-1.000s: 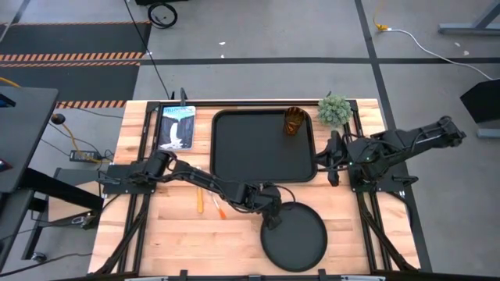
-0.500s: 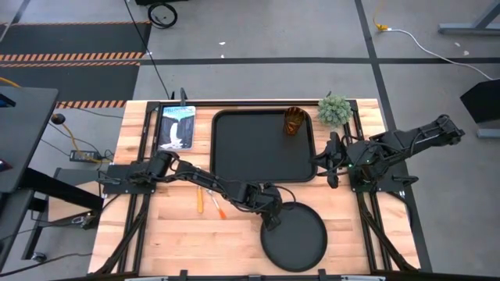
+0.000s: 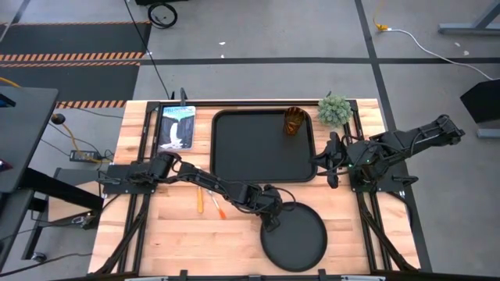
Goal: Pick and place plate/cup/fork/spoon on tray
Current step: Put the black plate on the black tray
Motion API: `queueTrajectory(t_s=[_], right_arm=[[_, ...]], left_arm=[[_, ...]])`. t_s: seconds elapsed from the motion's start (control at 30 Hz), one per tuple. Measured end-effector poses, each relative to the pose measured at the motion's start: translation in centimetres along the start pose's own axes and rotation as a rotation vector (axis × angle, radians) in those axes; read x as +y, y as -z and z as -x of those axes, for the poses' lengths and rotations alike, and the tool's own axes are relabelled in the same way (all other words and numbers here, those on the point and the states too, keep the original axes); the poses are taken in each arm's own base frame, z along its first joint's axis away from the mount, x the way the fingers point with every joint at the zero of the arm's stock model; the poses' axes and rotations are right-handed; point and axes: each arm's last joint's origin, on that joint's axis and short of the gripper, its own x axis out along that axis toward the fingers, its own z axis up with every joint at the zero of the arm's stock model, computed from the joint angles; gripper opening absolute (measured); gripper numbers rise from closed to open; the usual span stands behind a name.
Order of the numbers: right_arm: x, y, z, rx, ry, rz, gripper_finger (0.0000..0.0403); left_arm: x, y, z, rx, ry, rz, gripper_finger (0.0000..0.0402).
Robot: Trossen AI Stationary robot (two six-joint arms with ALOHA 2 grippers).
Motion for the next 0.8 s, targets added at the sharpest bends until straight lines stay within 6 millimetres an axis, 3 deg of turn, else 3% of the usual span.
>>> queueTrajectory(t_s=[0.27,0.57,0.8], right_arm=[[0.0,0.0,0.0,0.0,0.0,0.002,0.0008],[0.0,0.0,0.0,0.0,0.0,-0.001,0.0008],[-0.1,0.0,0.2,-0.004,-0.014,-0.005,0.0008]], left_arm=[[0.1,-0.1,0.0,-0.012,-0.017,-0.025,0.0014],[1.1,-1.1,0.2,-0.01,-0.011,-0.022,0.0012],[2.3,-3.3,3.1,-0.021,0.022,-0.069,0.0011]])
